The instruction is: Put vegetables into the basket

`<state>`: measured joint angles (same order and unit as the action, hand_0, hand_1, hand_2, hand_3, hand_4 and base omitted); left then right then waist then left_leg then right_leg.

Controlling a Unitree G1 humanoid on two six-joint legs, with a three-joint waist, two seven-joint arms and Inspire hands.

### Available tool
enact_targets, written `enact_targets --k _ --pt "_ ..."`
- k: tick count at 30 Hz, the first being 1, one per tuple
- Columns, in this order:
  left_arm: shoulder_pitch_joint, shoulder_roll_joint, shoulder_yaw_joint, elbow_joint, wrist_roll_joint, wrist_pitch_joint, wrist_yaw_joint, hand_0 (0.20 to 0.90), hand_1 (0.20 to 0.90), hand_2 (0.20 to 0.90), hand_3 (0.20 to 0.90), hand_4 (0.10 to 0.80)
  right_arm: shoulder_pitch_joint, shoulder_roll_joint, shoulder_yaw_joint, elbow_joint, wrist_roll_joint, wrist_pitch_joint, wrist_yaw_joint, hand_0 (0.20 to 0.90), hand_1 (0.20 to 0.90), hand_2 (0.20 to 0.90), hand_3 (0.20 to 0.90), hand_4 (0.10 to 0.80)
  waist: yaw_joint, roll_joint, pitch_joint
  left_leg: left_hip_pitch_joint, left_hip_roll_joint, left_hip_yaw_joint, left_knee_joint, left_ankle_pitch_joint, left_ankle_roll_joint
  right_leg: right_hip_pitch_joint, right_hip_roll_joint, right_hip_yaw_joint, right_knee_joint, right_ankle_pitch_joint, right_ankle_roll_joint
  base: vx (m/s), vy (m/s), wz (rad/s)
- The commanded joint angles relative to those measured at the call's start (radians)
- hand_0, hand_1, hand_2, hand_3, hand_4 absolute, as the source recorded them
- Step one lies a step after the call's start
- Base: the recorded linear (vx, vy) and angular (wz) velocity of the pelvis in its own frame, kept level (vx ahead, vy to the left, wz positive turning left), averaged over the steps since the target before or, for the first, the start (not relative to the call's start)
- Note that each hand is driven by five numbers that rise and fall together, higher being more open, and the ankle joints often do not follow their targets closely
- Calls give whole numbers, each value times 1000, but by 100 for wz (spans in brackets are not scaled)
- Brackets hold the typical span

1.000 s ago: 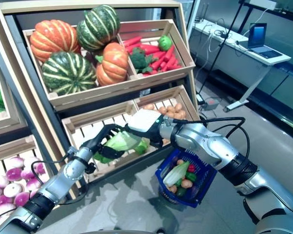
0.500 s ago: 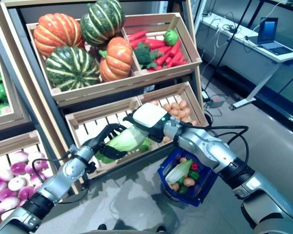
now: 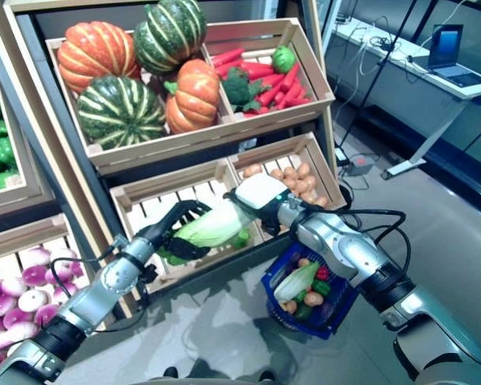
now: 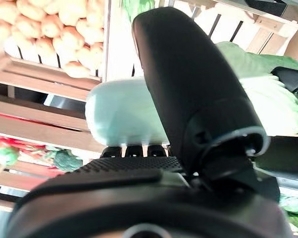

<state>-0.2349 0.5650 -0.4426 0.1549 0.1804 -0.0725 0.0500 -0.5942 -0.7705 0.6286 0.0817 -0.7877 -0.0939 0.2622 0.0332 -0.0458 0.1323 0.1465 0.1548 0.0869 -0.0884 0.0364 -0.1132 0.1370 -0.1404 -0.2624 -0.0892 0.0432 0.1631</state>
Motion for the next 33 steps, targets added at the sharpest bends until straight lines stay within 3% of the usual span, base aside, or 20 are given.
enact_targets --k 1,12,33 --pt "-174 8 30 -205 -85 -165 15 300 300 300 300 400 -94 10 -10 93 -55 85 -7 900 900 900 900 800 16 -23 -72 -5 -45 8 1 -46 32 28 -11 46 16 -10 -21 0 0 0" --pt "-217 8 -23 -229 -83 -160 -26 300 300 300 300 400 -167 49 77 109 -107 30 23 900 900 900 900 800 22 -25 -79 -6 -47 3 1 -49 32 32 -12 40 12 -13 -20 -4 -1 1" --pt "-259 -52 -53 -167 -103 -118 -10 300 300 300 300 400 -147 169 108 110 -16 61 84 900 900 900 900 800 16 -26 -81 -11 -46 6 1 -36 34 24 -12 50 16 -7 -25 -5 2 2"
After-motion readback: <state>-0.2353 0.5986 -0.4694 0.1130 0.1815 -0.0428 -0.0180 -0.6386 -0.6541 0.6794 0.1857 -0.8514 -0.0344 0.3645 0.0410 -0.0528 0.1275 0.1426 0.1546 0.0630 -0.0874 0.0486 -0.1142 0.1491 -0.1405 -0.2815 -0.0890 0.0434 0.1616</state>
